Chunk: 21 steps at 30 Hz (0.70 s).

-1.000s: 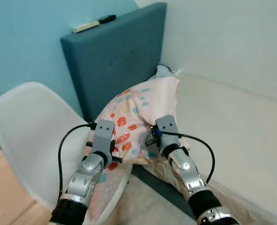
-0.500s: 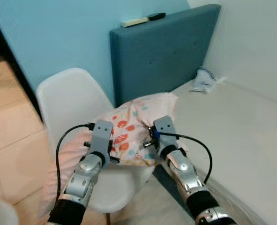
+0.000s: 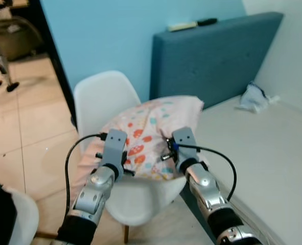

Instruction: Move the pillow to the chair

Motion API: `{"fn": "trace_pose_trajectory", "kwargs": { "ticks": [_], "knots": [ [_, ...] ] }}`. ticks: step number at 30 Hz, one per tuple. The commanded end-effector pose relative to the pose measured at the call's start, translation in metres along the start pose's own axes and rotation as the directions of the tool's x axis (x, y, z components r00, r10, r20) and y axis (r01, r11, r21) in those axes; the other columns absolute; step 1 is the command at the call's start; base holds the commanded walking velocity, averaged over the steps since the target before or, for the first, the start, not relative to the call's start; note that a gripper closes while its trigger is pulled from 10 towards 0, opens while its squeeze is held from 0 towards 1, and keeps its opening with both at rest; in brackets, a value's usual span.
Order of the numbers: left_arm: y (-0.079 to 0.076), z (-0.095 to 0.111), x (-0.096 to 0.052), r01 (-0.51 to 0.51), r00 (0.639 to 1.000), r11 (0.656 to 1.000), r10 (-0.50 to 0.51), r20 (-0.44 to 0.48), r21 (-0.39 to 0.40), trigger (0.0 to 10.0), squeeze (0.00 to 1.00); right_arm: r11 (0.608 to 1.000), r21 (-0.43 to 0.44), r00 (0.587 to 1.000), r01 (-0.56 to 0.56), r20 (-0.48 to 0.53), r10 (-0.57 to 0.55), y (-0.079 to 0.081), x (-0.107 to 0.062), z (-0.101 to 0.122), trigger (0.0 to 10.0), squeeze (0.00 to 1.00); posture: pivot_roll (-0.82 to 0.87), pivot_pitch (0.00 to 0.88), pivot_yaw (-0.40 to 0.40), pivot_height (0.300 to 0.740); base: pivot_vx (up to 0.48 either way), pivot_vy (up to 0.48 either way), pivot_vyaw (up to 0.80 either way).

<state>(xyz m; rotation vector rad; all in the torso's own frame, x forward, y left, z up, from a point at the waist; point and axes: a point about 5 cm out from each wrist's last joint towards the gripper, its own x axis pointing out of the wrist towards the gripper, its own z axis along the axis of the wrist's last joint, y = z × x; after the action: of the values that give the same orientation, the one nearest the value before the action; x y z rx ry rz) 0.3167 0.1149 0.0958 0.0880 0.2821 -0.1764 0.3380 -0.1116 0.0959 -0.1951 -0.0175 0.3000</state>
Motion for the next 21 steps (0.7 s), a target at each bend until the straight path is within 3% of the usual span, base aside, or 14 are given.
{"fn": "trace_pose_trajectory", "kwargs": {
  "ticks": [1,14,21],
  "knots": [
    [0.0128,-0.0200,-0.0043,-0.058,0.994,0.998,0.060,-0.088,0.022,10.0,0.00,0.997,0.011,0.997,0.077,0.018,-0.077,-0.0166,-0.0011,0.0033,10.0,0.00,-0.02,0.055,-0.021,0.740,0.000,0.000,0.80],
    [0.0048,-0.0227,-0.0060,0.003,0.994,1.000,-0.002,-0.105,0.002,10.0,0.00,0.998,0.009,0.998,0.066,0.016,-0.066,-0.0149,-0.0022,0.0016,10.0,0.00,-0.02,0.049,-0.024,0.740,0.000,0.000,0.80],
    [0.0072,-0.0227,-0.0064,-0.038,0.995,0.999,0.036,-0.097,-0.015,10.0,0.00,0.998,0.008,0.998,0.060,0.009,-0.061,-0.0147,-0.0040,-0.0004,10.0,0.00,-0.02,0.049,-0.030,0.740,0.000,0.000,0.80]
  ]
}}
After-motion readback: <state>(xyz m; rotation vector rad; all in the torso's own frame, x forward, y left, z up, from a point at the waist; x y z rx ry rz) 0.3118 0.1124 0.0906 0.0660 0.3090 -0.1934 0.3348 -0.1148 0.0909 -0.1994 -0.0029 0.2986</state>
